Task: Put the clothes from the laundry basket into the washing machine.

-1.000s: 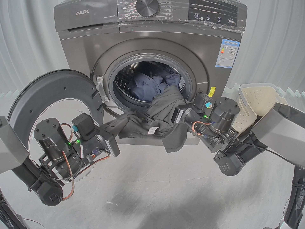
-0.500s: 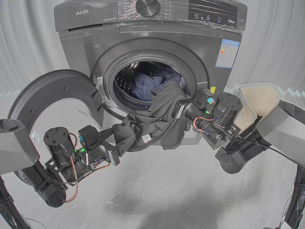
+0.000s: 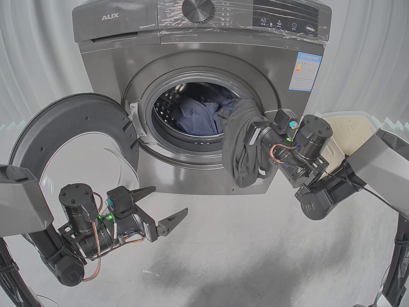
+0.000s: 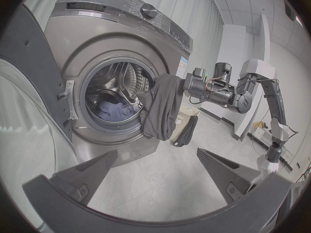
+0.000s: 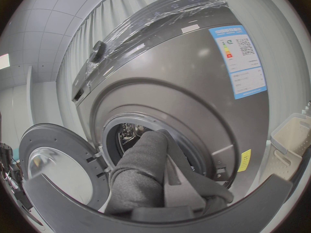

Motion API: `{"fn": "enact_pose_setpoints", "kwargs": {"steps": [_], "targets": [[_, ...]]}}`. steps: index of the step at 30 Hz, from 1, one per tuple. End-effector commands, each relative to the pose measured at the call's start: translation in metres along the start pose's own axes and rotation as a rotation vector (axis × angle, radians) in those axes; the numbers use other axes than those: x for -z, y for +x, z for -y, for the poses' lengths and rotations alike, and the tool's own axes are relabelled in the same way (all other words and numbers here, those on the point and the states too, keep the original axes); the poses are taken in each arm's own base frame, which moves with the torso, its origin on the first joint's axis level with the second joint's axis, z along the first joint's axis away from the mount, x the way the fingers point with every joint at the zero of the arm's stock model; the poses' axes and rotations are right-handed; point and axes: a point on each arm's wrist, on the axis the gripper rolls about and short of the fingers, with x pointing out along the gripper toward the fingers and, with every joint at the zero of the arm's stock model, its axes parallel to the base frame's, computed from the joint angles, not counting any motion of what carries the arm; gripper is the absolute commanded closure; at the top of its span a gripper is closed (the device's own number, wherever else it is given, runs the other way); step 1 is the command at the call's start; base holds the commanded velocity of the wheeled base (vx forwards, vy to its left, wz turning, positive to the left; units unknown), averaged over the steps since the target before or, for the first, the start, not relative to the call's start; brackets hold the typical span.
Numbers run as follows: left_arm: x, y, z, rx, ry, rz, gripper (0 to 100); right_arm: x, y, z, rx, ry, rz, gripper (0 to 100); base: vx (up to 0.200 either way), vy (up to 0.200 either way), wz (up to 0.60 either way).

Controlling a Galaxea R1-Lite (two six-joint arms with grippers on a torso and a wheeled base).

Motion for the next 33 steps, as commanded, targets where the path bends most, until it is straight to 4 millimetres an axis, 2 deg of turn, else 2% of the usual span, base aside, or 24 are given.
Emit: {"fn": "enact_pose_setpoints", "kwargs": {"steps": [1, 2, 4, 10, 17, 21, 25, 29, 33], "targets": [[0.000, 0.001, 0.000, -0.001, 0.002, 0.001, 0, 0.004, -0.003, -0.018, -0.040, 0.013, -0.012, 100, 0.000, 0.000, 0.00], [0.000, 0.001, 0.000, -0.001, 0.002, 0.001, 0, 0.004, -0.003, -0.018, -0.041, 0.013, -0.012, 100, 0.000, 0.000, 0.00], [0.000, 0.001, 0.000, -0.001, 0.001, 0.000, 0, 0.007, -0.007, -0.034, -0.080, 0.023, -0.025, 100, 0.000, 0.000, 0.00], [0.002, 0.004, 0.001, 0.005, 0.003, -0.003, 0, 0.019, -0.018, -0.063, -0.148, 0.037, -0.067, 100, 0.000, 0.000, 0.00], [-0.009, 0.014, 0.004, 0.021, 0.014, 0.051, 0, 0.031, -0.027, -0.093, -0.220, 0.053, -0.094, 100, 0.000, 0.000, 0.00], [-0.012, 0.027, 0.011, 0.059, 0.013, 0.078, 0, 0.042, -0.029, -0.099, -0.234, 0.052, -0.116, 100, 0.000, 0.000, 0.00], [-0.018, 0.038, 0.015, 0.072, 0.019, 0.114, 0, 0.041, -0.030, -0.102, -0.242, 0.055, -0.113, 100, 0.000, 0.000, 0.00], [-0.006, 0.056, 0.009, 0.053, 0.019, 0.096, 0, 0.035, -0.032, -0.108, -0.256, 0.061, -0.103, 100, 0.000, 0.000, 0.00], [0.000, 0.064, 0.007, 0.047, 0.013, 0.087, 0, 0.031, -0.035, -0.113, -0.269, 0.071, -0.095, 100, 0.000, 0.000, 0.00]]}}
